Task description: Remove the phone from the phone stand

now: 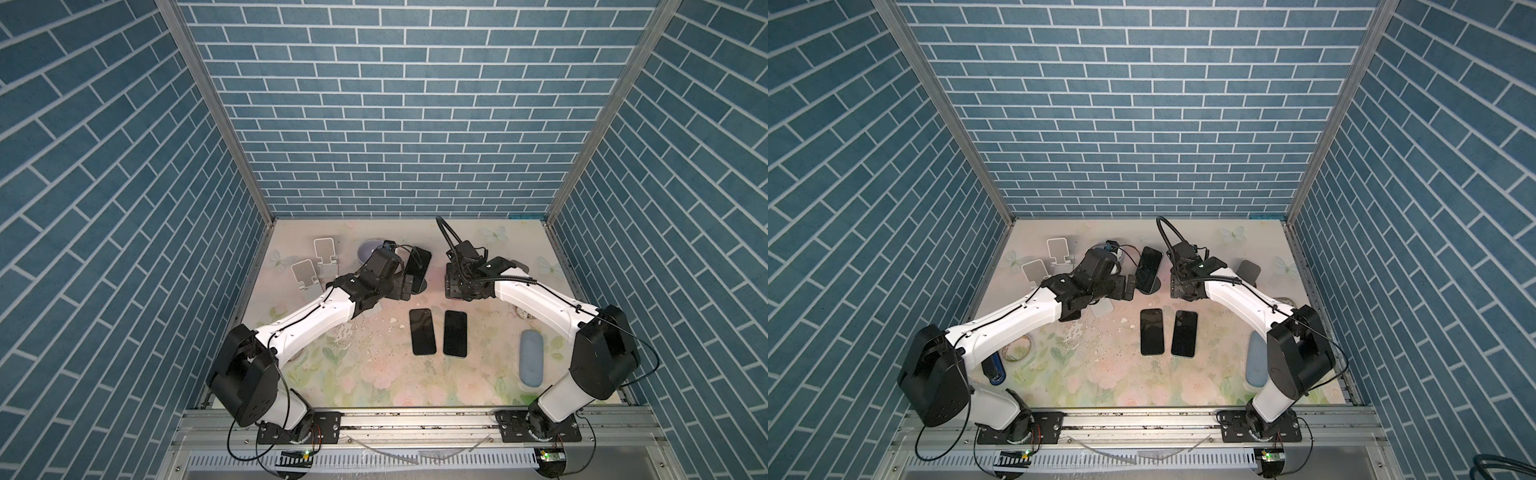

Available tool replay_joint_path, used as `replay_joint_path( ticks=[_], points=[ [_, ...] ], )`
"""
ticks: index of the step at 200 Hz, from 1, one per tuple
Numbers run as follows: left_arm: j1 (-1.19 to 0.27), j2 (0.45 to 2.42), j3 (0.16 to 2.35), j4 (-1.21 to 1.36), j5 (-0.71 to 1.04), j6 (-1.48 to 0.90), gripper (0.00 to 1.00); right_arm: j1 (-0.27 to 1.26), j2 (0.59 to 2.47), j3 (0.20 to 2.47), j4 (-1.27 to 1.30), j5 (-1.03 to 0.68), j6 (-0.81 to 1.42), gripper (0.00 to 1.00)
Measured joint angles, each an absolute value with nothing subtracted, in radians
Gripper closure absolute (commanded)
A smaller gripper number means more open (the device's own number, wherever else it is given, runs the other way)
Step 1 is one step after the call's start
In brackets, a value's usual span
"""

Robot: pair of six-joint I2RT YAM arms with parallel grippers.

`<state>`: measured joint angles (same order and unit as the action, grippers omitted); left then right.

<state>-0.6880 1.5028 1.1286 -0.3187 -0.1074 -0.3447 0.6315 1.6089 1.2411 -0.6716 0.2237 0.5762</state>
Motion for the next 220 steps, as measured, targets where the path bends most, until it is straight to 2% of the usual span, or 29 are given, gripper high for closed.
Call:
replay_joint_path(
  ticks=[57, 102, 220],
  points=[
    [-0.690, 1.594, 1.171, -0.229, 0.011, -0.212, 0.00, 0.586, 1.556, 1.161, -0.638, 0.203, 0.570, 0.24],
    [-0.686, 1.709, 1.319, -0.250, 0.047, -0.167, 0.00, 0.568, 1.516, 1.108, -0.599, 0.191, 0.567, 0.24],
    [-0.657, 1.896, 1.476, -0.326, 0.029, -0.126, 0.00, 0.509, 1.497, 1.041, -0.537, 0.145, 0.541, 0.24]
  ],
)
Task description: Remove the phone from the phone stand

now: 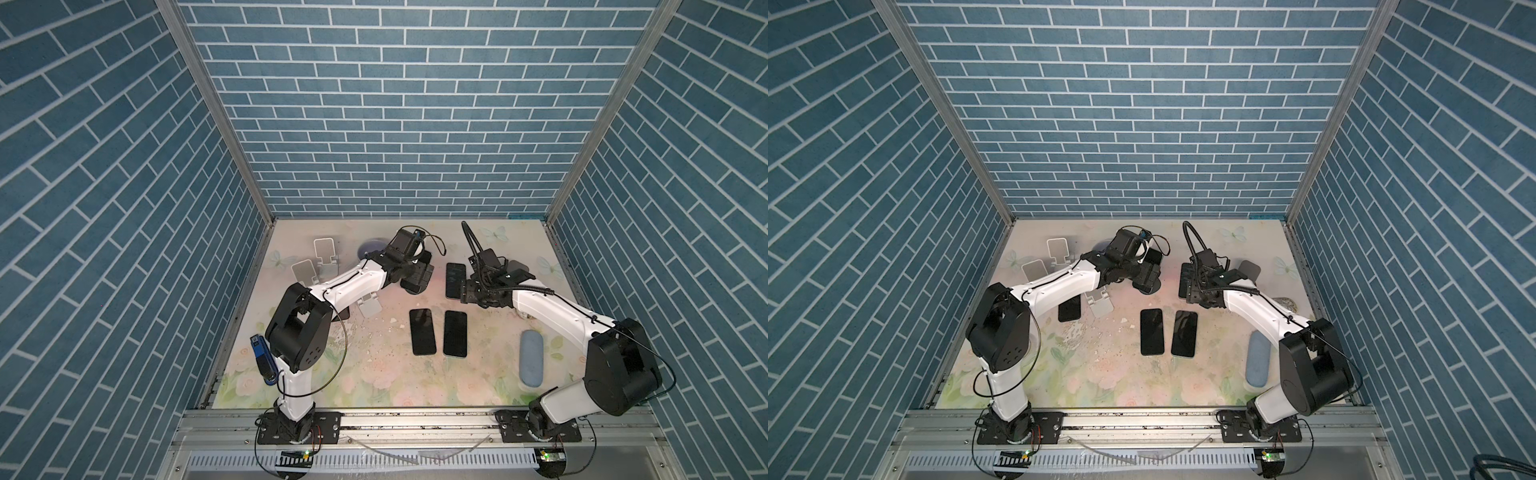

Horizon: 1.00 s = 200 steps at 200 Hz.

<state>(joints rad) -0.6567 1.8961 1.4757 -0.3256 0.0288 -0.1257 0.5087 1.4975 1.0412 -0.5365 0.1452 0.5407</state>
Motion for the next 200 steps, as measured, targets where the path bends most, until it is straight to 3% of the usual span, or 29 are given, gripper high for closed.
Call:
replay_joint_path(
  ticks=[200],
  points=[
    [-0.649, 2.038, 1.587, -0.372, 0.002, -0.095, 0.00, 0.478, 1.498, 1.040, -0.485, 0.093, 0.492, 0.24]
  ],
)
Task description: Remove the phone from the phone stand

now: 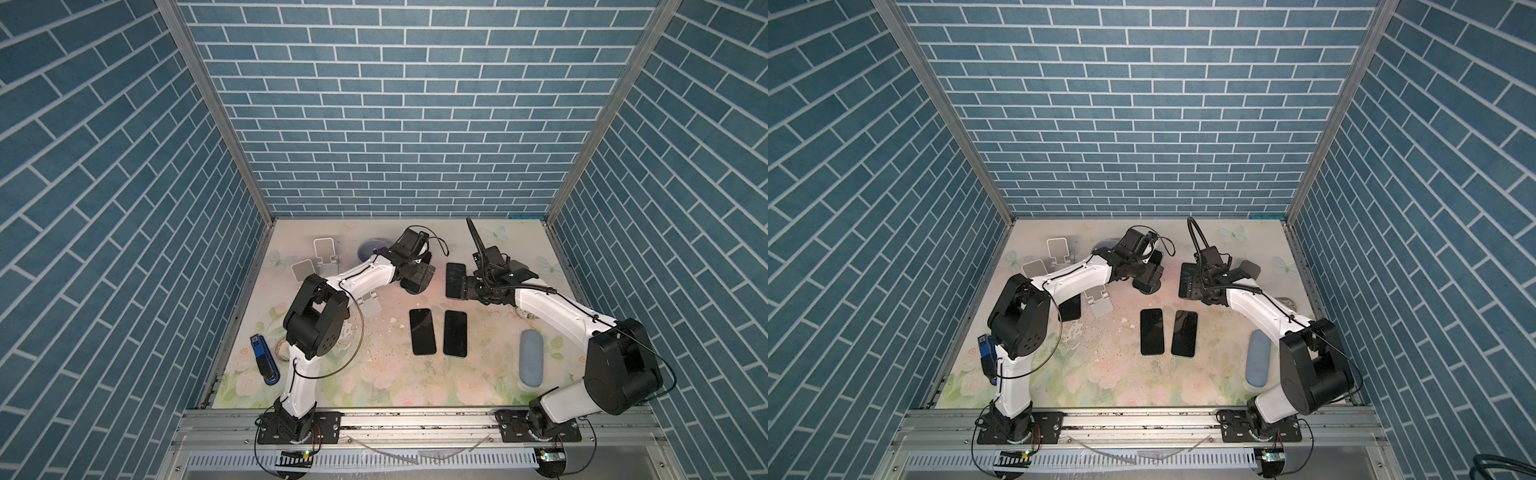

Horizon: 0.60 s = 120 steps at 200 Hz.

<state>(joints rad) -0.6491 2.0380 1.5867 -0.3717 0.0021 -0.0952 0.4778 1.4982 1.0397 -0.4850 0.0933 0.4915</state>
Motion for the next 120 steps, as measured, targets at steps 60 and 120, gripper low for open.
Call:
replay_joint_path(
  ticks=[60, 120],
  points=[
    [-0.643, 2.044, 1.613, -0.389, -0.002, -0.106, 0.18, 0.476, 1.505, 1.040, -0.484, 0.079, 0.492, 0.24],
    [-0.643, 2.045, 1.613, -0.397, 0.002, -0.116, 0.23, 0.476, 1.505, 1.040, -0.484, 0.075, 0.491, 0.24]
  ],
)
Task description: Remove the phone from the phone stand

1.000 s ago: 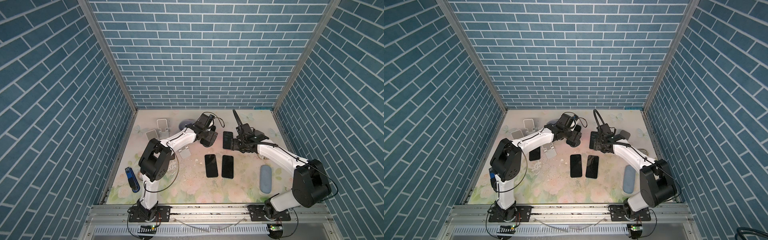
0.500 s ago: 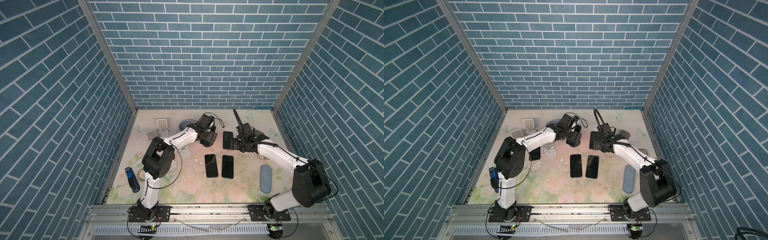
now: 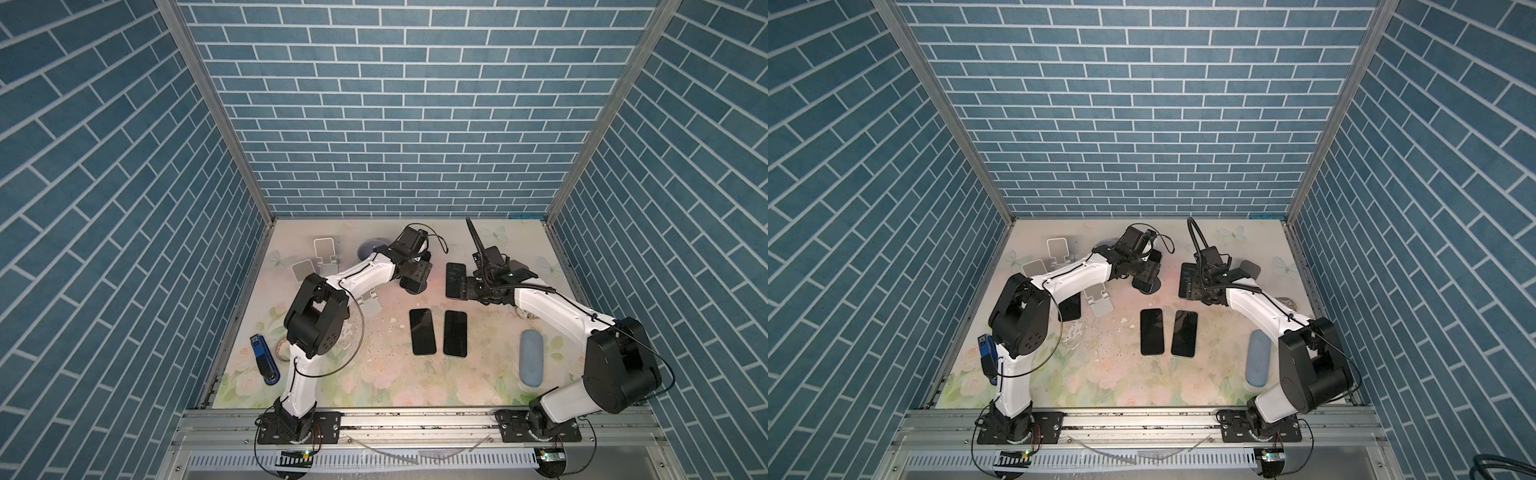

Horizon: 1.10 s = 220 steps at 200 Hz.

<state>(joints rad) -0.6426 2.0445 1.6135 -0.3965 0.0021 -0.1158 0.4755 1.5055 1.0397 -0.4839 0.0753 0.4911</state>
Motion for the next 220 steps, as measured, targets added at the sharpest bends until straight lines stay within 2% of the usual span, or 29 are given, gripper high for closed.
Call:
replay_joint_path(
  ticks=[42, 70, 122, 220],
  points=[
    [-0.642, 2.048, 1.618, -0.401, 0.001, -0.120, 0.34, 0.476, 1.505, 1.040, -0.484, 0.074, 0.491, 0.24],
    [-0.642, 2.048, 1.618, -0.400, 0.001, -0.124, 0.37, 0.476, 1.505, 1.040, -0.483, 0.075, 0.491, 0.24],
    [-0.643, 2.021, 1.618, -0.427, -0.003, -0.135, 0.38, 0.476, 1.505, 1.040, -0.481, 0.074, 0.491, 0.24],
    [-0.663, 1.842, 1.600, -0.519, -0.047, -0.244, 0.38, 0.476, 1.505, 1.040, -0.469, 0.060, 0.492, 0.24]
  ],
)
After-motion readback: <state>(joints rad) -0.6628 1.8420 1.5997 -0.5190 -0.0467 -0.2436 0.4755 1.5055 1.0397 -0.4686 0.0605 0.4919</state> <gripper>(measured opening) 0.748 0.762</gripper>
